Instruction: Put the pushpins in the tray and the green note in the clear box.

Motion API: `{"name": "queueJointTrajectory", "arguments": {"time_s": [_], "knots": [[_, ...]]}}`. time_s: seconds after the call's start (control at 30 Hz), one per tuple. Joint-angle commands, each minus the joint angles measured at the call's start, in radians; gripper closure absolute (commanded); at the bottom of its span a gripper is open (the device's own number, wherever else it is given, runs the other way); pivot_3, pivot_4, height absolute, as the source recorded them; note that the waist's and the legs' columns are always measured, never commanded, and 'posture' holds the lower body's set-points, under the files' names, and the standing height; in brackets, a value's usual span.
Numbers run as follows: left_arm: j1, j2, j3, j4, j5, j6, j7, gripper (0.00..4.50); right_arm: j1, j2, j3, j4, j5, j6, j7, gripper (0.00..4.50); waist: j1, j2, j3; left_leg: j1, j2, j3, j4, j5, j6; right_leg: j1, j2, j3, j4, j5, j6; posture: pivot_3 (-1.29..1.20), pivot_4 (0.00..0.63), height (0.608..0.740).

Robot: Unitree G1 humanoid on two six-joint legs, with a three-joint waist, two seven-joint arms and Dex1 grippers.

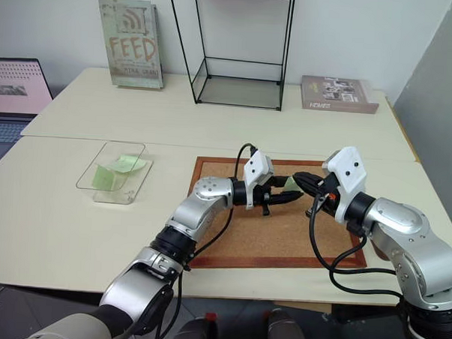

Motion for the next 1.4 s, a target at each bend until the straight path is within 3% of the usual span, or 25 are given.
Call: {"name": "queueJointTrajectory", "arguments": {"time_s": [0.03, 0.2, 0.6, 0.77, 0.93, 1.1, 1.27, 1.4], "knots": [[-0.008, -0.010, -0.011, -0.027, 0.003, -0.024, -0.026, 3.66, -0.011, 0.002, -0.013, -0.054, 0.019, 0.001, -0.012, 4.50, 0.000, 0.000, 0.000, 0.000, 0.000, 0.000, 0.000, 0.000, 0.000, 0.000, 0.000, 0.000, 0.000, 0.000, 0.000, 0.00, 0.150, 0.740], [-0.003, -0.014, -0.017, -0.030, 0.005, -0.029, -0.040, 4.47, -0.003, 0.007, -0.022, -0.072, 0.028, 0.012, -0.027, 4.50, 0.000, 0.000, 0.000, 0.000, 0.000, 0.000, 0.000, 0.000, 0.000, 0.000, 0.000, 0.000, 0.000, 0.000, 0.000, 0.00, 0.150, 0.740], [0.045, -0.010, -0.040, -0.063, 0.034, -0.037, -0.033, 4.47, 0.017, 0.026, -0.133, -0.148, 0.130, 0.080, -0.099, 4.50, 0.000, 0.000, 0.000, 0.000, 0.000, 0.000, 0.000, 0.000, 0.000, 0.000, 0.000, 0.000, 0.001, 0.000, 0.000, 0.00, 0.150, 0.740], [0.075, -0.001, -0.045, -0.105, 0.043, -0.018, -0.027, 4.47, 0.106, -0.028, -0.319, -0.184, 0.188, 0.133, -0.120, 4.50, 0.004, 0.000, 0.000, 0.000, 0.000, 0.000, 0.000, 0.000, 0.000, 0.000, 0.000, 0.000, 0.000, 0.000, 0.000, 0.00, 0.150, 0.740], [0.101, 0.013, -0.056, -0.173, 0.056, 0.000, 0.002, 4.47, 0.372, -0.129, -0.478, -0.159, 0.075, 0.109, -0.067, 4.50, 0.019, 0.000, 0.000, 0.000, 0.000, -0.001, 0.000, 0.000, 0.000, 0.001, 0.000, 0.000, 0.000, 0.000, 0.000, 0.00, 0.150, 0.740], [0.140, 0.026, -0.071, -0.268, 0.064, 0.037, 0.029, 4.47, 0.608, -0.177, -0.524, -0.068, -0.085, 0.014, -0.033, 4.50, 0.025, 0.000, 0.000, 0.001, 0.000, 0.000, 0.001, 0.000, 0.000, 0.001, 0.000, 0.000, 0.001, 0.000, 0.000, 0.00, 0.150, 0.740], [0.173, 0.031, -0.095, -0.327, 0.073, 0.064, 0.045, 4.47, 0.679, -0.190, -0.461, 0.029, -0.179, -0.049, -0.019, 4.50, 0.019, 0.000, 0.000, 0.003, 0.000, 0.003, 0.003, 0.000, 0.000, 0.002, 0.000, 0.002, 0.001, -0.003, -0.005, 0.00, 0.150, 0.740], [0.179, 0.031, -0.107, -0.339, 0.088, 0.065, 0.061, 4.47, 0.633, -0.177, -0.388, 0.148, -0.228, -0.096, -0.027, 4.50, 0.017, 0.000, 0.000, 0.004, 0.001, 0.003, 0.004, 0.001, 0.001, 0.002, 0.000, 0.002, 0.000, -0.003, -0.005, 0.00, 0.150, 0.740]]}}
